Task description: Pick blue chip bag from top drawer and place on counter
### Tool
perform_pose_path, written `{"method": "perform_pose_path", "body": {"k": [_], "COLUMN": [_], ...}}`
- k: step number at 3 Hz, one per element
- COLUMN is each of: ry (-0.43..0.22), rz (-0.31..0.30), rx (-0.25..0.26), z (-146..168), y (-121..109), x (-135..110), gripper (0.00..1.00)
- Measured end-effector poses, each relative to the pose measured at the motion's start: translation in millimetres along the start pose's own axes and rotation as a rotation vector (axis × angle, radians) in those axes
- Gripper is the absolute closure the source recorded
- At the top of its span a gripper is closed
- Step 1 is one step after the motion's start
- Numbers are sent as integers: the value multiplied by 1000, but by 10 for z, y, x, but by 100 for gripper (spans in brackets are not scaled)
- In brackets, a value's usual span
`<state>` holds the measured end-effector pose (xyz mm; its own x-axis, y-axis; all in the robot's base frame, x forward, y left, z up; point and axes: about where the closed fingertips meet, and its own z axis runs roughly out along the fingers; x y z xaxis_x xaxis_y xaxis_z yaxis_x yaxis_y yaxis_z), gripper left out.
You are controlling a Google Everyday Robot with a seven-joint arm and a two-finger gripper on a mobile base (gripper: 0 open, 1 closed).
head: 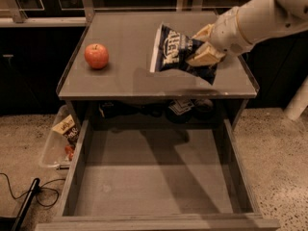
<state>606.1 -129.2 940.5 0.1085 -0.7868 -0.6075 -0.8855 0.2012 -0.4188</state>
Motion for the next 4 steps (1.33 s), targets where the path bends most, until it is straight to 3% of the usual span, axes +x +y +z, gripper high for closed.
{"method": "perform_pose_path", "body": {"k": [1, 2, 4], "ry": [-72, -135, -42], "rz": [-21, -12, 50], "rx": [2, -25, -53], "z": [194, 533, 1098], "y": [-443, -648, -794], "x": [-115, -159, 198], "gripper": [100, 100, 100]}}
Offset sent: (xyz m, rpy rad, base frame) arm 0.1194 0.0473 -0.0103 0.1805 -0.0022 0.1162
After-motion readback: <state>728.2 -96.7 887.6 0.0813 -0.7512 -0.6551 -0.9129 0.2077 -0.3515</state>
